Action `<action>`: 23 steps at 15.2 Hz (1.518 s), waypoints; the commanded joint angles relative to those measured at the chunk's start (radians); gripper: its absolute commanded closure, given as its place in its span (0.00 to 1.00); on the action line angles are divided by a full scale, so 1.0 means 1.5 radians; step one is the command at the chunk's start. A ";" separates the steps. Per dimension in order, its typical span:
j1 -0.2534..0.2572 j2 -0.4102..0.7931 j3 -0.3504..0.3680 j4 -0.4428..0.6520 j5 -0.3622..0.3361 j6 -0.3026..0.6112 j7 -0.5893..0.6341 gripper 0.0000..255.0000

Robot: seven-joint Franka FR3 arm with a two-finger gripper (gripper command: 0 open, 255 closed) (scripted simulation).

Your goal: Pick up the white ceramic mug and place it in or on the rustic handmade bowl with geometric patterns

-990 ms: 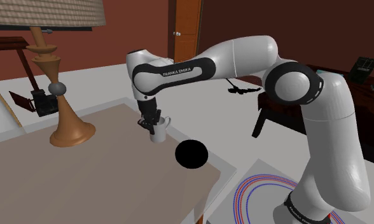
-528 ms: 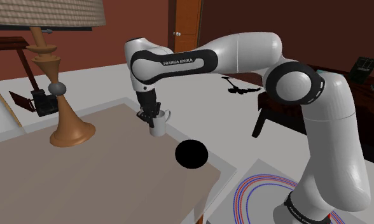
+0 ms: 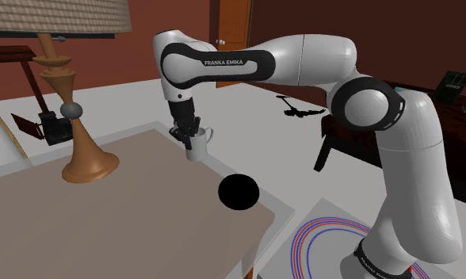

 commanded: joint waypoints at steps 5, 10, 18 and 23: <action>0.008 0.015 0.000 0.080 -0.003 -0.065 -0.003 1.00; -0.023 -0.100 0.006 -0.076 0.019 -0.022 -0.011 1.00; -0.069 -0.348 -0.003 -0.381 0.075 0.043 -0.060 1.00; -0.078 -0.453 -0.016 -0.496 0.095 0.057 -0.087 1.00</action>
